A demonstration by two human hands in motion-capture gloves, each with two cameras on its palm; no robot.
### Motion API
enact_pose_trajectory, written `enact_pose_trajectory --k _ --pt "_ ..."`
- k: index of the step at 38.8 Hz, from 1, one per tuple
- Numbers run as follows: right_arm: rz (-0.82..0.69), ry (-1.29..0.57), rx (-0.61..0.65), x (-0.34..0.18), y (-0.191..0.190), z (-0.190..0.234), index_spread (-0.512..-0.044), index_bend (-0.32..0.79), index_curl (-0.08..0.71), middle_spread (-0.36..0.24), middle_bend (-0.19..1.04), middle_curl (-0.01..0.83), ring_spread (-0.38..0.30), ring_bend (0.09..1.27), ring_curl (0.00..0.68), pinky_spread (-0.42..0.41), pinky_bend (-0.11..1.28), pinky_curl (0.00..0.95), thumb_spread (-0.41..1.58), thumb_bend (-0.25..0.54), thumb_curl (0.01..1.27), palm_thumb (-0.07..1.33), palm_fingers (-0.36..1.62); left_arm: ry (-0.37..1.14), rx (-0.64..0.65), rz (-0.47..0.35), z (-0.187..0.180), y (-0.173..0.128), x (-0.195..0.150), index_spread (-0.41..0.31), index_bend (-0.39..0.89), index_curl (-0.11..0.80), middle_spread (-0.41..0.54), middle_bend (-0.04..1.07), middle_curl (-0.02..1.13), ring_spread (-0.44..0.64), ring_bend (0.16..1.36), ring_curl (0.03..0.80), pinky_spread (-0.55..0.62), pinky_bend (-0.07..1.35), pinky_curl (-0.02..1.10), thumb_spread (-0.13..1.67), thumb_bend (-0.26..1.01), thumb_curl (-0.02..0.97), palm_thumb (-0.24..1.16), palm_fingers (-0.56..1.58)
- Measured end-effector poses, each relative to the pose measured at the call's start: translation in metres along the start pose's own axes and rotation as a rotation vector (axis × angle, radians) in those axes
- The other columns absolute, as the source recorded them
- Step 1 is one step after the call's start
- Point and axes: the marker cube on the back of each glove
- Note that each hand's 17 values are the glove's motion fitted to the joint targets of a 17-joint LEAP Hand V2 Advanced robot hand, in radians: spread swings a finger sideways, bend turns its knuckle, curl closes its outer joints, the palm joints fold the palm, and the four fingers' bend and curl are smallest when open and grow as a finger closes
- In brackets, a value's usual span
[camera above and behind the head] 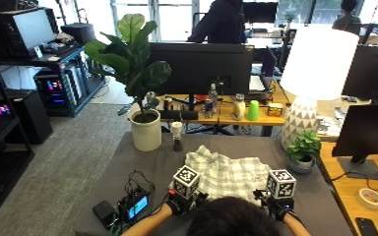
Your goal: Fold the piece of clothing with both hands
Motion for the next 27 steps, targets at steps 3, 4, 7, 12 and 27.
enact_pose_trajectory --k 3,4,7,12,27 --pt "-0.042 0.012 -0.026 -0.012 0.025 -0.01 -0.249 0.16 0.303 -0.156 0.37 0.462 -0.198 0.67 0.443 -0.209 0.59 0.423 0.89 0.171 0.47 1.0 1.23 -0.037 -0.052 0.04 -0.007 0.026 0.007 -0.238 0.16 0.335 -0.314 0.51 0.51 -0.35 0.82 0.455 -0.36 0.56 0.43 1.62 0.28 0.231 0.5 1.16" --pt "-0.056 0.018 -0.035 -0.016 0.034 -0.016 -0.25 0.16 0.308 -0.158 0.36 0.465 -0.201 0.67 0.446 -0.214 0.59 0.426 0.89 0.164 0.47 1.0 1.24 -0.047 -0.068 0.052 -0.012 0.035 0.009 -0.238 0.16 0.338 -0.315 0.51 0.52 -0.35 0.81 0.457 -0.36 0.55 0.43 1.62 0.29 0.231 0.49 1.16" --pt "-0.095 0.052 -0.05 -0.03 0.059 -0.039 -0.25 0.15 0.318 -0.163 0.37 0.476 -0.207 0.67 0.452 -0.228 0.61 0.436 0.88 0.143 0.48 1.01 1.24 -0.059 -0.089 0.084 -0.037 0.058 0.016 -0.238 0.15 0.346 -0.313 0.5 0.53 -0.35 0.81 0.461 -0.36 0.54 0.44 1.62 0.3 0.235 0.48 1.16" --pt "-0.081 0.183 0.053 -0.041 0.063 -0.097 -0.25 0.15 0.333 -0.169 0.38 0.49 -0.213 0.67 0.459 -0.24 0.61 0.444 0.86 0.11 0.51 1.02 1.23 -0.106 -0.05 0.048 -0.087 0.06 0.011 -0.239 0.15 0.358 -0.318 0.5 0.54 -0.35 0.79 0.464 -0.36 0.52 0.44 1.62 0.31 0.237 0.46 1.16" --pt "0.346 0.211 0.078 -0.028 -0.104 -0.13 -0.257 0.16 0.375 -0.174 0.39 0.514 -0.213 0.67 0.467 -0.256 0.58 0.446 0.79 0.021 0.56 1.05 1.2 -0.308 -0.272 -0.497 -0.083 -0.125 -0.045 -0.245 0.17 0.403 -0.31 0.42 0.55 -0.34 0.69 0.447 -0.34 0.42 0.42 1.55 0.29 0.261 0.4 1.05"
